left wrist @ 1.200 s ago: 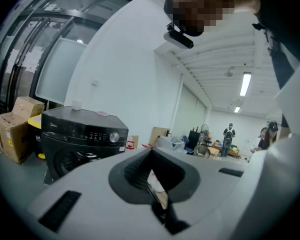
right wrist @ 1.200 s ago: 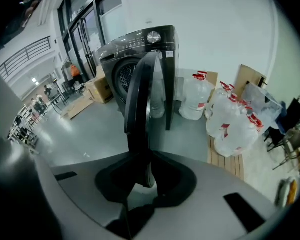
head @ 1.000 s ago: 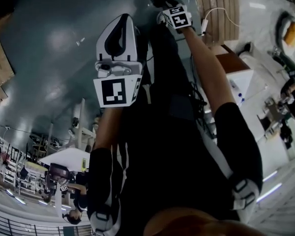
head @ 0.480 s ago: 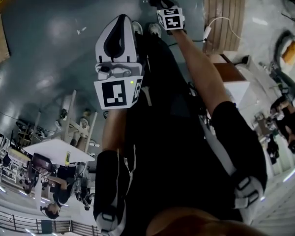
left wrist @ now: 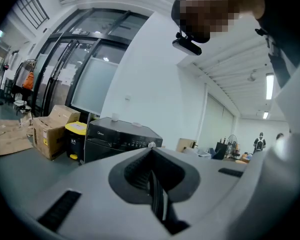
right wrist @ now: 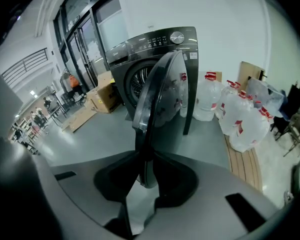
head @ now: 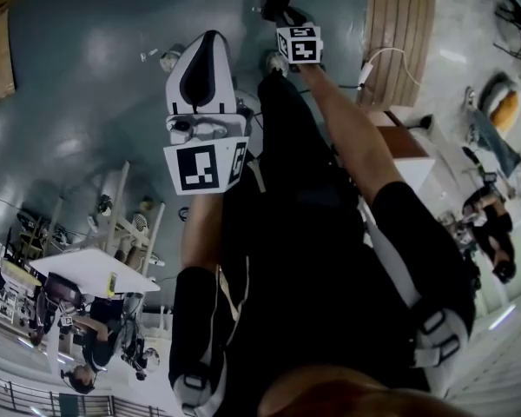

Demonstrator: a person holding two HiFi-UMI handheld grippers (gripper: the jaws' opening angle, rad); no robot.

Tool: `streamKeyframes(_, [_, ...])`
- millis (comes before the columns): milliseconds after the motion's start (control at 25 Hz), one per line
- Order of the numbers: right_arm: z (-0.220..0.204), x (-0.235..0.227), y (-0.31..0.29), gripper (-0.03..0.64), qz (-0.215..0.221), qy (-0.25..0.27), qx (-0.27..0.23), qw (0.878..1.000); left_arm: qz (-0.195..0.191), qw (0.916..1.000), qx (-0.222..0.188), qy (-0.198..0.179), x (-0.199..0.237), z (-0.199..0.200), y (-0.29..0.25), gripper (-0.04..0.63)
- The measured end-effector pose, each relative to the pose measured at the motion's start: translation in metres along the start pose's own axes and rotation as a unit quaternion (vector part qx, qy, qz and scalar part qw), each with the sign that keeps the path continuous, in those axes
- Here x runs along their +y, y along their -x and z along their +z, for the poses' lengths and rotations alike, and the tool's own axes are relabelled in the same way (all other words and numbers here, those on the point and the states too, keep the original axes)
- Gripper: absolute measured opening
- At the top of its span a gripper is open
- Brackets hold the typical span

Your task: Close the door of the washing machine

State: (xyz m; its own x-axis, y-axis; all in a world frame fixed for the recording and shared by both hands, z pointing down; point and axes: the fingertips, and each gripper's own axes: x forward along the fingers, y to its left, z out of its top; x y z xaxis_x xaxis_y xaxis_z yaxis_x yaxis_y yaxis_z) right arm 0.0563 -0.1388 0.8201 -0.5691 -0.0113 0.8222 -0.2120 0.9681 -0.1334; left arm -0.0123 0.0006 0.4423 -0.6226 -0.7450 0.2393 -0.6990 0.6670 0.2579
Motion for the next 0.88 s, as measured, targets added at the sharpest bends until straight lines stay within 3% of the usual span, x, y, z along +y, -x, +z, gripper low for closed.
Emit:
streamKeyframes(360, [0.032, 0.063, -0.032, 0.078, -0.043, -0.076, -0.01, 0.996, -0.053, 0.9983, 0.011, -0.021, 0.099, 0.026, -0.011, 0.005])
streamKeyframes(880, [0.085, 0.137, -0.085, 0.083, -0.109, -0.159, -0.022, 0.981, -0.105, 0.9944, 0.01, -0.014, 0.244, 0.071, -0.023, 0.005])
